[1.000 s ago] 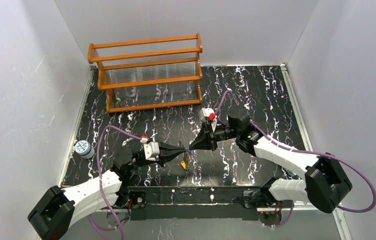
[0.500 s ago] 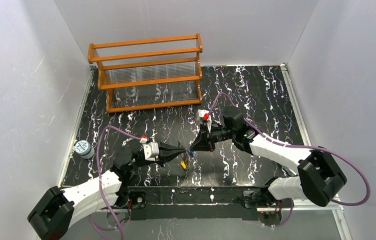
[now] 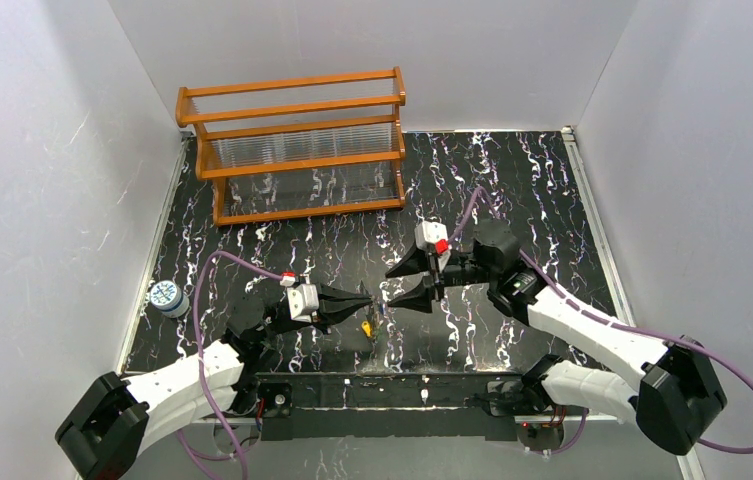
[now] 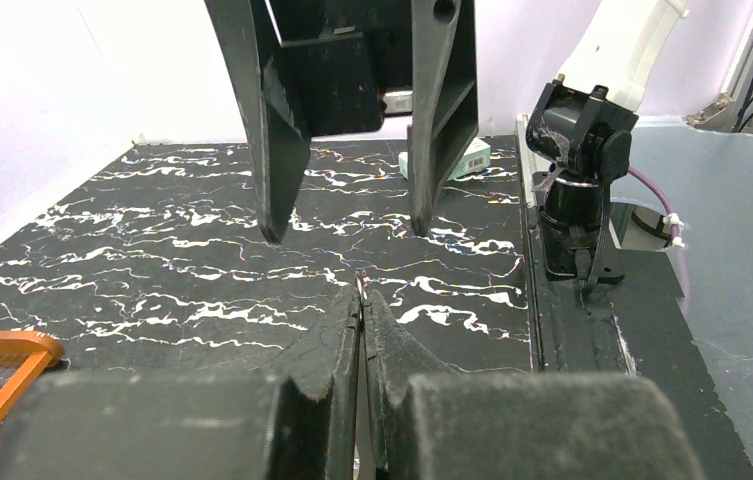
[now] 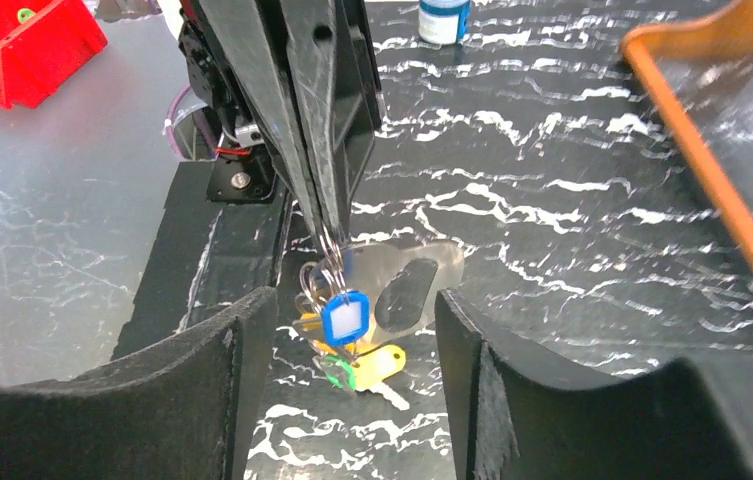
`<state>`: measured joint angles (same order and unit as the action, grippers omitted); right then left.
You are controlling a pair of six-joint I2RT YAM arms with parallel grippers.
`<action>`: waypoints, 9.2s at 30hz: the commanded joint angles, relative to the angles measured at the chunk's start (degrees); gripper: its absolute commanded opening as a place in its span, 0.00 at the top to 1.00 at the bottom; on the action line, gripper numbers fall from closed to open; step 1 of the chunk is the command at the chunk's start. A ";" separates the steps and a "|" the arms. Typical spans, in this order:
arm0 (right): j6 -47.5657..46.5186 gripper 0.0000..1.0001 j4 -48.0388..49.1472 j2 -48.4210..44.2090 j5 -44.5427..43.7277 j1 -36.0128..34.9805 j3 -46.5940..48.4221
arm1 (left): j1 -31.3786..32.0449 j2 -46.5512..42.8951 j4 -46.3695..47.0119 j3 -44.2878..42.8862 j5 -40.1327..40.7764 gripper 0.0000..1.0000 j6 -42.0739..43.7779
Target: Put the keys on the keyring
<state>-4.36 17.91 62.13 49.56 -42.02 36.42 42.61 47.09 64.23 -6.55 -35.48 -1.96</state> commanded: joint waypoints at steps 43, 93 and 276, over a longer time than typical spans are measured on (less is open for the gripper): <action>-10.65 0.99 -16.01 7.86 -4.22 -2.41 11.78 | 0.24 -2.85 -1.57 -0.64 6.99 0.57 0.74; -19.72 0.99 -46.56 20.69 -25.25 -11.84 27.91 | 0.26 4.71 -51.45 -21.48 5.20 0.77 27.77; -17.94 0.99 -42.94 14.74 -18.17 -4.07 27.63 | 0.27 -0.78 -54.87 -23.44 7.85 0.51 27.11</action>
<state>-20.05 -16.75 74.41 36.27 -44.97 58.74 42.72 43.99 25.63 -23.94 -27.73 17.19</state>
